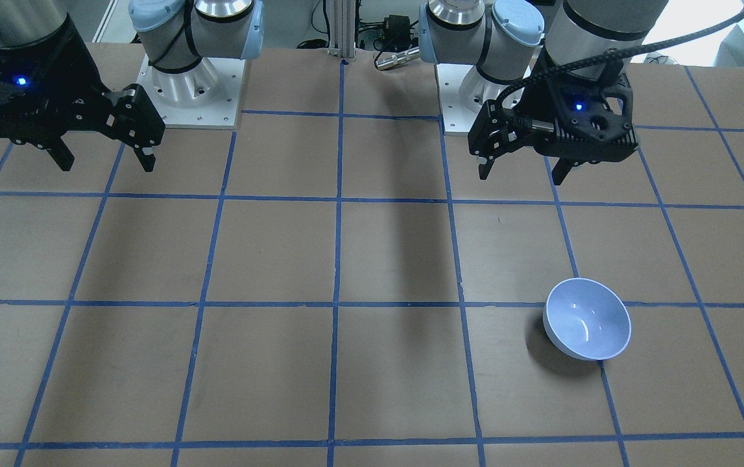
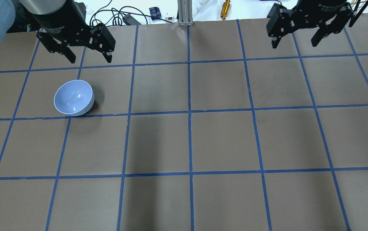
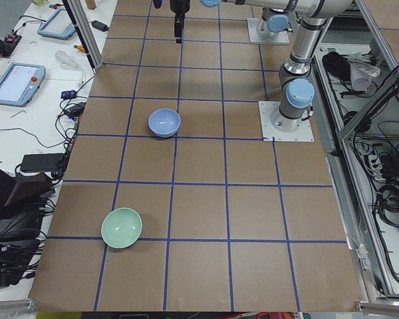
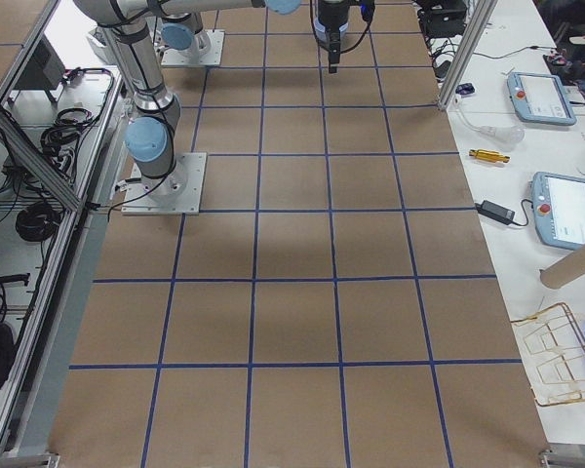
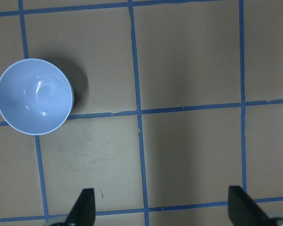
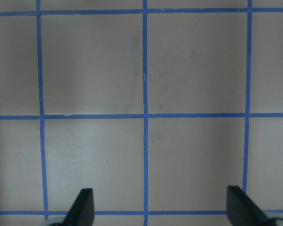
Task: Stack green bowl on blue bowl
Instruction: 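Move the left gripper toward the pale green bowl at the table edge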
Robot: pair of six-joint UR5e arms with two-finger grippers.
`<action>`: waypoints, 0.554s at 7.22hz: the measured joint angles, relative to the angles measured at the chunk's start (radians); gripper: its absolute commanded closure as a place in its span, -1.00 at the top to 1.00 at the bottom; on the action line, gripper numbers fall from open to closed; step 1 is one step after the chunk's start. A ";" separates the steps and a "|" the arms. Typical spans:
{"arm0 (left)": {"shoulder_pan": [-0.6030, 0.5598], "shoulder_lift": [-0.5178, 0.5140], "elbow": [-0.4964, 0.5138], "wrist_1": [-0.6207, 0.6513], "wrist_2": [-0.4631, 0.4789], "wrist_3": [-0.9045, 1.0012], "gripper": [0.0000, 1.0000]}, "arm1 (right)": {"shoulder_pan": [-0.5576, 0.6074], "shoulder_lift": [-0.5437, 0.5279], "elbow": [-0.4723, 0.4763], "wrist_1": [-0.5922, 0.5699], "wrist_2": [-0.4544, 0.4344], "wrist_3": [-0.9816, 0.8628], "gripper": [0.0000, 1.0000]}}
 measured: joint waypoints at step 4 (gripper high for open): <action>0.003 -0.001 -0.007 0.000 0.002 0.026 1.00 | 0.000 -0.001 0.000 0.000 0.000 0.001 1.00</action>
